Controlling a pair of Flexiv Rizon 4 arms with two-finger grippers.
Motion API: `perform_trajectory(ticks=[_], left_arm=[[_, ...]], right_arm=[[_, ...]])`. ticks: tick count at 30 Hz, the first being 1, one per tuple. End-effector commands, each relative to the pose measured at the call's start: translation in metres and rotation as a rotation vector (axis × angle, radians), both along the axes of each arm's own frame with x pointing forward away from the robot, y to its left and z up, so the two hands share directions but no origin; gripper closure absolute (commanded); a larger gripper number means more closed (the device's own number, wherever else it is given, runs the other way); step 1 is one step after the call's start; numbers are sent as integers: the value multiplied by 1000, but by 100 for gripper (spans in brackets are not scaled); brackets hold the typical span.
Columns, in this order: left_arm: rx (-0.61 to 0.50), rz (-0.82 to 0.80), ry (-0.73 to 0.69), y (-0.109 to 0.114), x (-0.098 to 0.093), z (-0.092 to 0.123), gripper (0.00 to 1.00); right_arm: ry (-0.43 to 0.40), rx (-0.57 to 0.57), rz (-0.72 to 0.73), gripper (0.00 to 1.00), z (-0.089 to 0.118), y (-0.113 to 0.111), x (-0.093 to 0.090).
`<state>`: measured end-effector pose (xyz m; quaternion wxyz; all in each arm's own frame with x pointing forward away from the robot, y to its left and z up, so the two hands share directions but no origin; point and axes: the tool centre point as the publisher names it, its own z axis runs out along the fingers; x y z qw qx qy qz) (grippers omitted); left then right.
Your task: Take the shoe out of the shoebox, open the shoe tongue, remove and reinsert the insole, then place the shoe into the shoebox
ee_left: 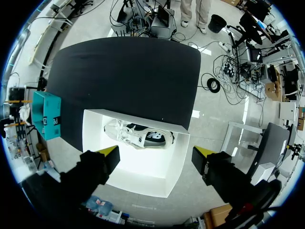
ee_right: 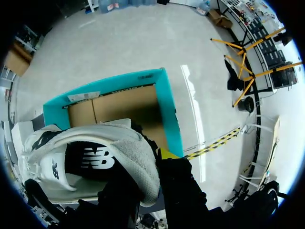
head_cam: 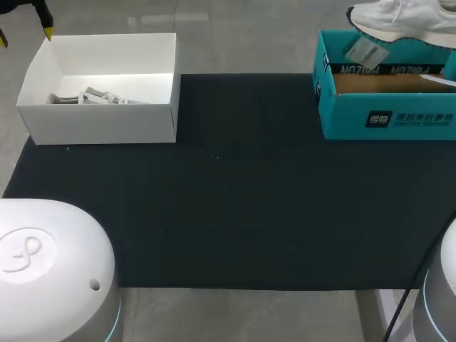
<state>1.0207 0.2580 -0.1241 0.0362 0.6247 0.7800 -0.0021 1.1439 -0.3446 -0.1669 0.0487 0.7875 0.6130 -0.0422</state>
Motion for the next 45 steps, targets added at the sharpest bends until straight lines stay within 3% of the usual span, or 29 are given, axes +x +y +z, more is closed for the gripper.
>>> perform_trajectory(ticks=[1, 9, 19, 26, 45], left_arm=[[2, 0, 0, 0, 0, 0, 0], [2, 0, 0, 0, 0, 0, 0], [2, 0, 0, 0, 0, 0, 0], [2, 0, 0, 0, 0, 0, 0], [2, 0, 0, 0, 0, 0, 0]], right_arm=[[-277, -106, 44, 100, 22, 24, -50], [-388, -128, 71, 100, 38, 48, -80], [-487, -177, 69, 100, 35, 71, -118], [-501, -187, 83, 100, 32, 86, -142], [-502, -166, 85, 100, 31, 88, -143]])
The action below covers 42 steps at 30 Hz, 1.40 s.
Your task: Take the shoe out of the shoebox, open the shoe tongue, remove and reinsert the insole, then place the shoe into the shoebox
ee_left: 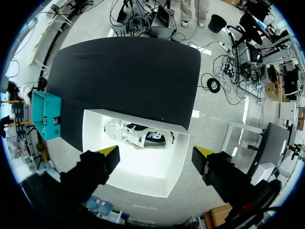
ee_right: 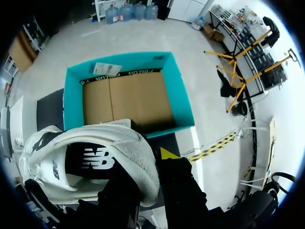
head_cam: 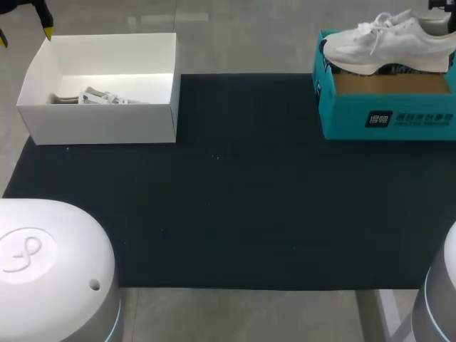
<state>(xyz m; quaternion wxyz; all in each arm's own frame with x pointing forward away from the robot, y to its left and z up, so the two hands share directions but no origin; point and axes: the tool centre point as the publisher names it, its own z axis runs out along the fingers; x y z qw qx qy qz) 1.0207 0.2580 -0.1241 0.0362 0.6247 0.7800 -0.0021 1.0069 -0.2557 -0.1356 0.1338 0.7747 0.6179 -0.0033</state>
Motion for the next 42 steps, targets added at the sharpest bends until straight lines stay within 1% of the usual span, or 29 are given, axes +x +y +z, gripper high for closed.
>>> perform_trajectory(ticks=[1, 6, 9, 12, 19, 28, 42], left_arm=[[2, 0, 0, 0, 0, 0, 0], [2, 0, 0, 0, 0, 0, 0], [2, 0, 0, 0, 0, 0, 0], [2, 0, 0, 0, 0, 0, 0], [2, 0, 0, 0, 0, 0, 0], [2, 0, 0, 0, 0, 0, 0], [2, 0, 0, 0, 0, 0, 0]], right_arm=[[-337, -78, 59, 100, 0, -1, -6], [-337, -78, 59, 100, 0, -1, -6], [-303, -70, 44, 100, -4, 12, -8], [-282, -66, 42, 100, -6, 28, -15], [-230, -62, 5, 100, -14, 57, -38], [-215, -48, -74, 100, -18, 95, -72], [-163, -2, -102, 100, -35, 156, -120]])
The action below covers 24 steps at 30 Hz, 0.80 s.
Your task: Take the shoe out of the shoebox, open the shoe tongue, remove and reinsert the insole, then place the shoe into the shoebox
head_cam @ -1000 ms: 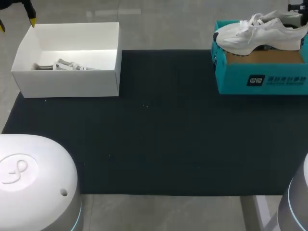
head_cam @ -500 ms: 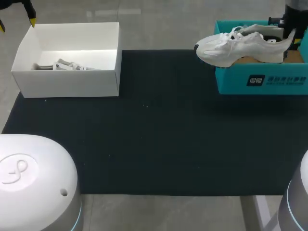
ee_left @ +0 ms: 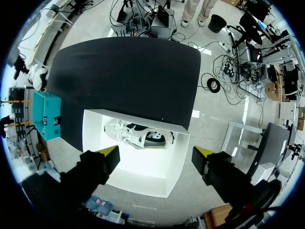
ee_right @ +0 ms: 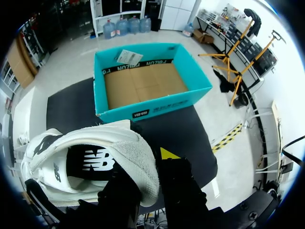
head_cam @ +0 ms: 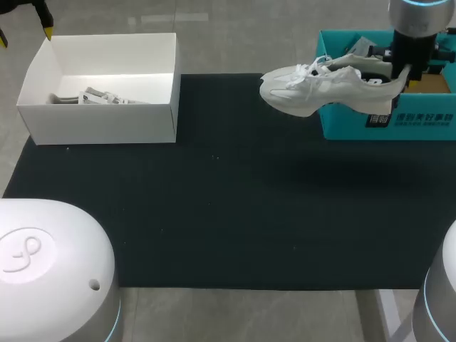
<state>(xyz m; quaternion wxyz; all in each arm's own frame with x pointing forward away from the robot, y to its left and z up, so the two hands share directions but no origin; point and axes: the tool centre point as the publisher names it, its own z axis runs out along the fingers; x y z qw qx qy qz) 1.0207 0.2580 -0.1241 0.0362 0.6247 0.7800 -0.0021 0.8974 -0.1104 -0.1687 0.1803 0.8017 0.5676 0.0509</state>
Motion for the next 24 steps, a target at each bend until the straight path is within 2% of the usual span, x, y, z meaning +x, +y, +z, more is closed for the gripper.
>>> perform_trajectory(ticks=[1, 15, 19, 24], left_arm=[[2, 0, 0, 0, 0, 0, 0], [2, 0, 0, 0, 0, 0, 0], [2, 0, 0, 0, 0, 0, 0], [2, 0, 0, 0, 0, 0, 0]], right_arm=[[-2, -2, -9, 100, -4, 15, -13], [53, 0, -1, 100, -30, 63, -53], [60, 16, -15, 100, -31, 71, -71], [73, 10, -15, 100, -31, 80, -84]])
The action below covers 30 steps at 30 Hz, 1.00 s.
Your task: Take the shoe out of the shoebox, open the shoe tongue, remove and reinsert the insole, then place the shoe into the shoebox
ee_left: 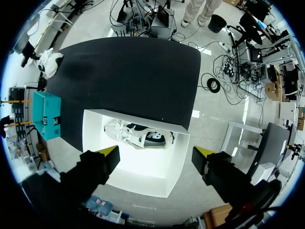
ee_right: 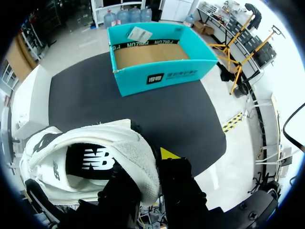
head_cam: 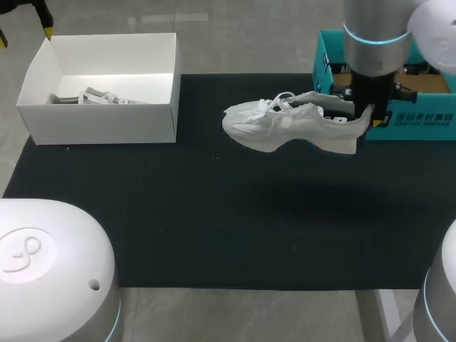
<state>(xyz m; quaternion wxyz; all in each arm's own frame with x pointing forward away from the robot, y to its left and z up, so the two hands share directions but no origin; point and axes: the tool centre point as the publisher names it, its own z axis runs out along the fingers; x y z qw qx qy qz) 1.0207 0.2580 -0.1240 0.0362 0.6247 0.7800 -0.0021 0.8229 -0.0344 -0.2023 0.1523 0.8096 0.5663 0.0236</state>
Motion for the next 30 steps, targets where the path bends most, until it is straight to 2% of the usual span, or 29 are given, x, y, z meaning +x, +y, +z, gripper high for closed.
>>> perform_trajectory(ticks=[1, 15, 24, 30], left_arm=[[2, 0, 0, 0, 0, 0, 0], [2, 0, 0, 0, 0, 0, 0], [2, 0, 0, 0, 0, 0, 0], [2, 0, 0, 0, 0, 0, 0]], right_arm=[[1, -9, 5, 100, 2, 7, -11], [66, 27, 36, 100, -20, 34, -33], [137, -9, 60, 100, -61, 40, -34], [149, 4, 61, 100, -85, 47, -30]])
